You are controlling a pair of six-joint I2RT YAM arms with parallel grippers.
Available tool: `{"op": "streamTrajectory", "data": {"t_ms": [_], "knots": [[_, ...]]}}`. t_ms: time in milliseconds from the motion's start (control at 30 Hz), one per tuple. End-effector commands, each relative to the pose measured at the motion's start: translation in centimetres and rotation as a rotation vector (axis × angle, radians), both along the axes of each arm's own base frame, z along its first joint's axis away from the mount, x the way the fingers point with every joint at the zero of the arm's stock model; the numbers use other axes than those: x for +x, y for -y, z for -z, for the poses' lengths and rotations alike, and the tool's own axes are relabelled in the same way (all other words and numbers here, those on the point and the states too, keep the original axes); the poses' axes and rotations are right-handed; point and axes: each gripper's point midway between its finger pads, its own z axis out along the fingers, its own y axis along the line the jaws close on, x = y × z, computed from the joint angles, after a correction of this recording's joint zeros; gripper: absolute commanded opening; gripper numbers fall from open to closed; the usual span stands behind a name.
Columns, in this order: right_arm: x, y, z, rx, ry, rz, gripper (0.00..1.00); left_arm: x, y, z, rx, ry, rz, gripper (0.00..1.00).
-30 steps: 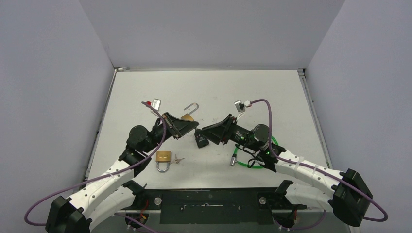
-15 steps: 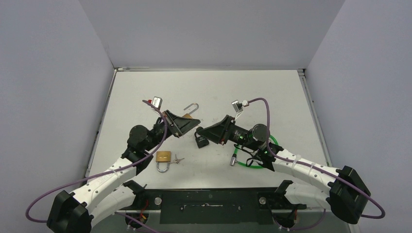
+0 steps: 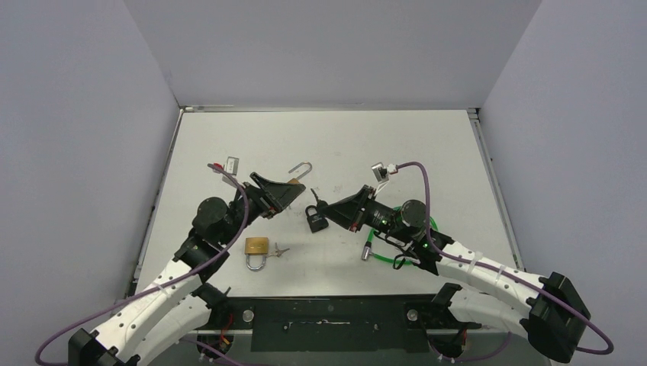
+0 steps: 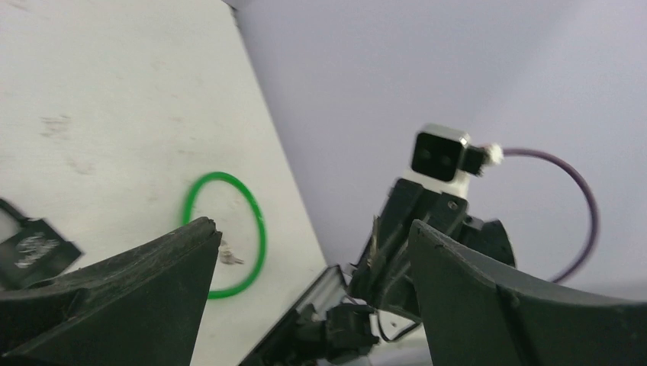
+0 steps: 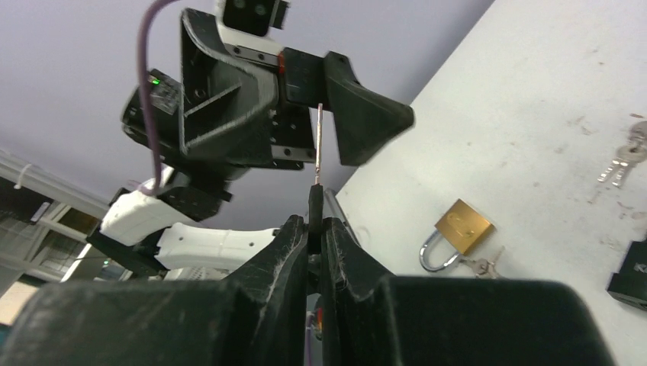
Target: Unlock with the key
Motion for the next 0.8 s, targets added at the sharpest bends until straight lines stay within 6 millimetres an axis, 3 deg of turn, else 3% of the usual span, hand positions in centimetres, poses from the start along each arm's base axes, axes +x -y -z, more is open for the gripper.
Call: {"op": "streamTrajectory", "data": {"t_ms": [0, 67, 167, 333, 500, 633, 767], "knots": [[0.6, 1.6, 2.0, -0.082, 0.05, 0.078, 0.0, 2.4, -4.4, 3.3, 0.32, -0.074, -0.256, 0.92], [0.1, 1.9, 3.0, -0.103, 0.051, 0.072, 0.0, 2.5, -5.6, 5.2, 0.423, -0.14, -0.296, 0.93], [0.1, 2.8, 5.3, -0.154, 0.021, 0.1, 0.0, 2.4, -5.6, 7.6, 0.504, -0.188, -0.286, 0.94], [-0.1, 4.4, 8.8, -0.247, -0.02, 0.151, 0.0, 2.6, -3.7, 11.5, 0.611, -0.262, -0.241, 0.97], [1.6, 8.1, 13.2, -0.426, -0.129, 0.344, 0.0, 2.5, -1.3, 15.6, 0.779, -0.399, -0.24, 0.97], [1.8, 9.3, 14.4, -0.465, -0.158, 0.392, 0.0, 2.7, 0.9, 18.1, 0.89, -0.435, -0.211, 0.98], [1.6, 9.9, 15.6, -0.49, -0.175, 0.405, 0.0, 3.4, 1.4, 20.8, 1.005, -0.467, -0.247, 0.97]]}}
